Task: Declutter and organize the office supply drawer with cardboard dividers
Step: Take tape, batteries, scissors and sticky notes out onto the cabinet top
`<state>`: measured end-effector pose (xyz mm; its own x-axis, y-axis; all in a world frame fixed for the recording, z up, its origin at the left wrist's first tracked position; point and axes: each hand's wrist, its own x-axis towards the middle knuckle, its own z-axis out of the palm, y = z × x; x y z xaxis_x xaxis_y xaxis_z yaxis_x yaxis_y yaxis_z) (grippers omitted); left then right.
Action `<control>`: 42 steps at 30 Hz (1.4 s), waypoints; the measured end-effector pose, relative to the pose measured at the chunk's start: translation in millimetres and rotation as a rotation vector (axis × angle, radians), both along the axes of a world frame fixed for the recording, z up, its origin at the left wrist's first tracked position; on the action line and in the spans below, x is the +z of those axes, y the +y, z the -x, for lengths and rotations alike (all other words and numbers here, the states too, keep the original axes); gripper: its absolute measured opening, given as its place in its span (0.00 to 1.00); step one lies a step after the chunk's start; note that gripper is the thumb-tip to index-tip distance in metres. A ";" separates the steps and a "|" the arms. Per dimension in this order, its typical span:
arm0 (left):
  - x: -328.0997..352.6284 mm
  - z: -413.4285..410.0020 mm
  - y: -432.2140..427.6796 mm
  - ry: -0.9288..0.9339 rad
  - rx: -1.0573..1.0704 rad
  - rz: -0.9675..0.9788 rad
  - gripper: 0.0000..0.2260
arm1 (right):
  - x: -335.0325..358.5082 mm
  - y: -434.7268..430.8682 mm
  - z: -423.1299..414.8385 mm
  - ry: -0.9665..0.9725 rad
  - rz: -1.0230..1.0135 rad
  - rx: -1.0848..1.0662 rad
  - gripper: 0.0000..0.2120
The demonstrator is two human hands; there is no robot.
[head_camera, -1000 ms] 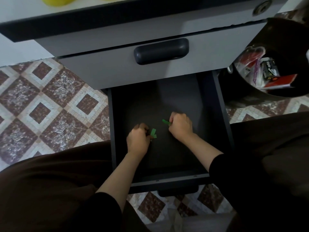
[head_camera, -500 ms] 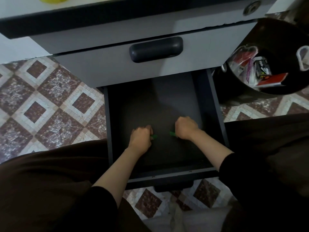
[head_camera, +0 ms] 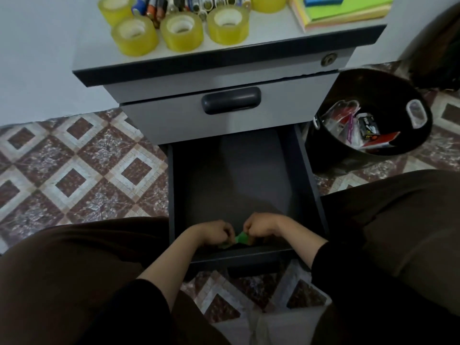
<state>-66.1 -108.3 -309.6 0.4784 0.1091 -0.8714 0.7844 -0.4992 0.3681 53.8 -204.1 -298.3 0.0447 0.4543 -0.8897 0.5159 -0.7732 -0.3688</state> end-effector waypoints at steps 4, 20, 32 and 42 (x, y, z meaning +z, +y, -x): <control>27.7 -3.0 5.7 -0.107 0.247 0.014 0.09 | 15.3 1.4 4.5 -0.060 -0.106 -0.170 0.09; 151.4 -27.5 31.7 -0.825 0.456 -0.152 0.04 | 155.8 -1.1 -65.3 -0.008 -0.773 -0.548 0.10; 140.3 -44.0 22.2 -0.878 0.621 -0.093 0.05 | 134.0 18.9 -60.2 0.025 -0.784 -0.593 0.13; 140.1 -47.5 30.7 -0.997 0.673 -0.245 0.05 | 134.5 30.6 -57.5 0.292 -0.727 -0.737 0.09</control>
